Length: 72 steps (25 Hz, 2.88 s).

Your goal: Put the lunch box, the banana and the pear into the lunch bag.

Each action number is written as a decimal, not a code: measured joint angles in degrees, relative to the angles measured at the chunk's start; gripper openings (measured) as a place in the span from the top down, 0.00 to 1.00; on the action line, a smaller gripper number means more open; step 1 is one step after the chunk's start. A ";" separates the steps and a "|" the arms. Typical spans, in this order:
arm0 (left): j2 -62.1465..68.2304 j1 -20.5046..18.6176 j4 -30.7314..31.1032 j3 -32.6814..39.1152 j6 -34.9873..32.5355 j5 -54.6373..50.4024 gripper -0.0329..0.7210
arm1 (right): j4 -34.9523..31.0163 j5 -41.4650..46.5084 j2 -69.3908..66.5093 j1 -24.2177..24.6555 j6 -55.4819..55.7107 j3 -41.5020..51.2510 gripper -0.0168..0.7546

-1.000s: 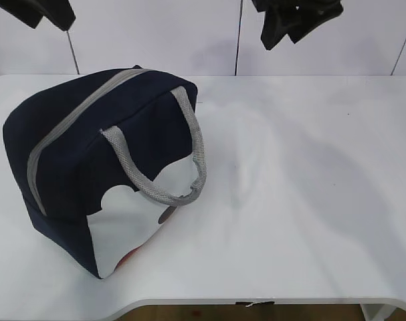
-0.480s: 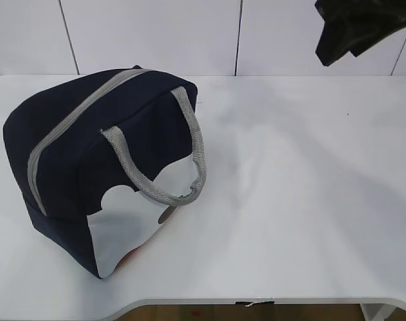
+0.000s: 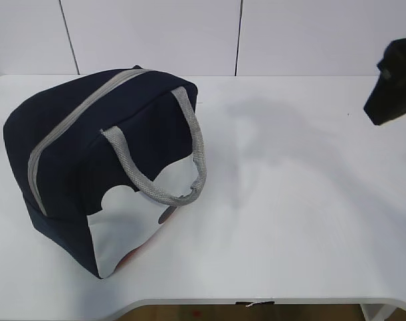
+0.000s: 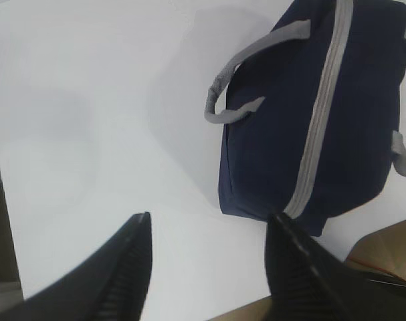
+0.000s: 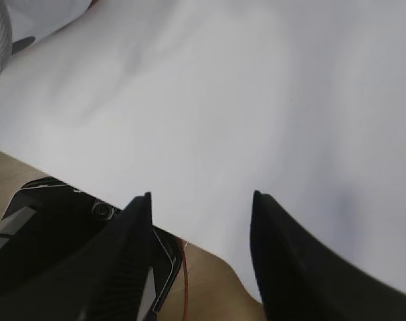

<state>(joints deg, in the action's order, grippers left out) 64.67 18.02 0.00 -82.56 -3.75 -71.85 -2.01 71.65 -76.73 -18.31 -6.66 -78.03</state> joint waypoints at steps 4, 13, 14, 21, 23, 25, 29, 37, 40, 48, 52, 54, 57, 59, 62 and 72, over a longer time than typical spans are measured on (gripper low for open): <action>-7.13 0.00 0.00 4.99 0.00 -0.09 0.43 | 0.00 0.00 5.95 0.00 0.00 4.22 0.47; -22.97 0.00 0.58 12.85 0.00 -0.58 0.50 | 0.00 0.13 20.18 0.00 0.00 7.24 0.47; -24.62 0.00 0.88 13.34 0.00 -0.69 0.52 | 0.00 0.25 21.89 0.00 0.00 7.56 0.47; -35.35 0.00 1.55 17.76 0.00 -0.83 0.59 | 0.32 0.51 35.05 0.00 0.00 14.38 0.47; -38.21 0.00 2.34 18.90 0.00 -0.83 0.59 | 0.46 0.75 39.00 0.00 0.00 17.33 0.47; -40.93 0.00 3.31 20.33 0.00 -0.83 0.59 | 0.46 0.75 42.22 0.00 0.00 20.28 0.47; -45.58 0.00 3.92 23.93 0.00 -0.83 0.60 | -0.42 0.98 48.58 0.00 0.00 25.72 0.47; -53.56 0.00 3.71 37.18 0.00 -0.83 0.62 | -0.08 0.98 61.42 0.00 0.00 37.66 0.47; -57.43 0.00 0.89 41.42 0.00 0.20 0.63 | 0.05 1.07 65.77 0.00 0.00 41.26 0.47; -63.71 0.00 -2.18 48.61 0.08 5.32 0.64 | 0.62 -2.45 77.47 0.00 0.02 48.53 0.47; -63.71 0.00 -2.32 52.08 0.08 6.81 0.64 | 0.71 -4.82 77.63 0.00 0.95 49.90 0.47; -63.71 0.00 -2.32 52.55 0.08 7.35 0.64 | 0.75 -5.36 77.63 0.00 1.07 50.00 0.47; -63.71 0.00 -2.32 52.60 0.08 7.88 0.64 | 0.75 -5.34 77.63 0.00 1.16 50.00 0.47; -63.71 0.00 -2.32 52.60 0.08 7.88 0.64 | 0.75 -5.34 77.63 0.00 1.28 50.00 0.47; -63.71 0.00 -2.32 52.60 0.08 7.88 0.64 | 0.75 -5.34 77.63 0.00 1.28 50.00 0.47; -64.05 -2.66 -2.22 52.60 0.08 8.00 0.64 | 0.75 -5.34 77.63 3.16 1.28 50.00 0.47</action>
<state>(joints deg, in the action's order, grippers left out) 0.62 15.36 -2.22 -29.96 -3.67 -63.85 -1.27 66.31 0.90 -15.15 -5.38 -28.03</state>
